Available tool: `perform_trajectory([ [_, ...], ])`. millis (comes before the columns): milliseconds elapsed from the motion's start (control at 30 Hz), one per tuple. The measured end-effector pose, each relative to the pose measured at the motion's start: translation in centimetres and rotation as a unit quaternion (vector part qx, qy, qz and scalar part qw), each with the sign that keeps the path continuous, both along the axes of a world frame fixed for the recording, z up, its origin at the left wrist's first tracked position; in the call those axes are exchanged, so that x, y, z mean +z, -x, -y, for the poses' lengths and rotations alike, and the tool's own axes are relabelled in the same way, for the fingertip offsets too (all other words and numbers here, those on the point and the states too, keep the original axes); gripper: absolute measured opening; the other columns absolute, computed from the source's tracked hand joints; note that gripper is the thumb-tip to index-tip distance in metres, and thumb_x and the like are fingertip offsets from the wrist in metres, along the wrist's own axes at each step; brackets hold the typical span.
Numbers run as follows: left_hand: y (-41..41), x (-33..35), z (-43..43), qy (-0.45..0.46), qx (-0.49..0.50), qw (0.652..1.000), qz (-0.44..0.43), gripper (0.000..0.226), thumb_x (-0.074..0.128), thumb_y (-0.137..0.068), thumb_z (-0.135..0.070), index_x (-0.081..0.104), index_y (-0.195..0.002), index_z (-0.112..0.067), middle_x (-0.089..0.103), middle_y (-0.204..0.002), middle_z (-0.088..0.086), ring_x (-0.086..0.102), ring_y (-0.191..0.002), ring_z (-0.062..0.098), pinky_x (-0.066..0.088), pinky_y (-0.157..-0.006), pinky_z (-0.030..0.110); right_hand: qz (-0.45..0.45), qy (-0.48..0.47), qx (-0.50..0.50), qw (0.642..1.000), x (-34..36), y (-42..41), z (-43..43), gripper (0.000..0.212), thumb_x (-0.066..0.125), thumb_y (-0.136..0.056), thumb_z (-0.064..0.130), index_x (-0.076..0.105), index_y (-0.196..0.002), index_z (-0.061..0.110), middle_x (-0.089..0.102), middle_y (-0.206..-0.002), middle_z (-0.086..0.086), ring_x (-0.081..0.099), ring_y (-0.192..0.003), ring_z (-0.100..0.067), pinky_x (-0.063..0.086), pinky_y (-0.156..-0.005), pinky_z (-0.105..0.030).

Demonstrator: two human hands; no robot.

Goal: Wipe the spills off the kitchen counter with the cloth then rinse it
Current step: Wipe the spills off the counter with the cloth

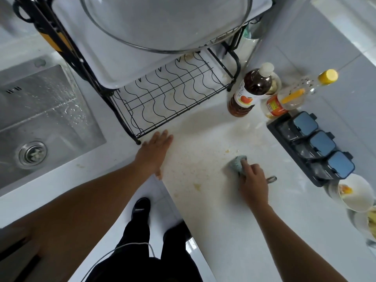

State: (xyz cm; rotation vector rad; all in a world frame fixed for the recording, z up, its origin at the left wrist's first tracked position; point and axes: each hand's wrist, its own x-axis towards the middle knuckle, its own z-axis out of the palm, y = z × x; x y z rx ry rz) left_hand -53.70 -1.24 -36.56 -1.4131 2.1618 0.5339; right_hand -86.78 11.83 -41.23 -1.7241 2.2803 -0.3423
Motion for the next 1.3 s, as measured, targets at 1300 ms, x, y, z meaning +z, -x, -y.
perform_trajectory([
  [1300,0.0,0.4,-0.2,0.012,-0.01,1.0,0.012,0.152,0.095,-0.059,-0.035,-0.02,-0.156,-0.013,-0.024,-0.164,0.011,-0.012,-0.153,0.035,0.02,-0.121,0.055,-0.001,-0.047,-0.204,0.978,1.1,-9.0,-2.9,0.051,0.057,-0.092,0.012,0.049,-0.141,0.009,0.055,-0.108,-0.019,0.053,-0.099,-0.039,0.049,-0.069,-0.046],
])
